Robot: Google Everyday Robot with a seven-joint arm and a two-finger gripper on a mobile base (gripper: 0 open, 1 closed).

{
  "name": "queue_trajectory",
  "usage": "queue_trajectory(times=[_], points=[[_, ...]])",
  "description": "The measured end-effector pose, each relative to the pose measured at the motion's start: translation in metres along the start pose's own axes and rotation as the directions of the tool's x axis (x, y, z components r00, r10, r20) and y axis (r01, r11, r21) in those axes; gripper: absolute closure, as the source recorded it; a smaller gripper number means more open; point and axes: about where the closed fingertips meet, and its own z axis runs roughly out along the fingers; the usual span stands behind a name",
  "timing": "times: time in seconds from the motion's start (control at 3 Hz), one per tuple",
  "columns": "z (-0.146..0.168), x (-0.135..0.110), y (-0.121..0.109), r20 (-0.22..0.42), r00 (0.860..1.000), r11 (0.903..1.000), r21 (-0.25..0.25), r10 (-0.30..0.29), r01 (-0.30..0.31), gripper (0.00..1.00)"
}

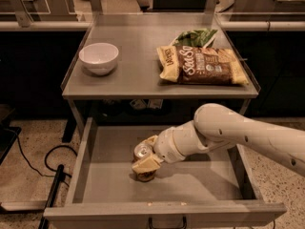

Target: Pick orange can from top drawer and place on counter

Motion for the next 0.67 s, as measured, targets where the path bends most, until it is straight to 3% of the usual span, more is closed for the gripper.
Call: queue_trajectory(times=[0.67], points=[[-0.057, -0.079, -0.021, -0.017, 1.000, 0.9998, 0.000, 0.019, -0.019, 1.00]])
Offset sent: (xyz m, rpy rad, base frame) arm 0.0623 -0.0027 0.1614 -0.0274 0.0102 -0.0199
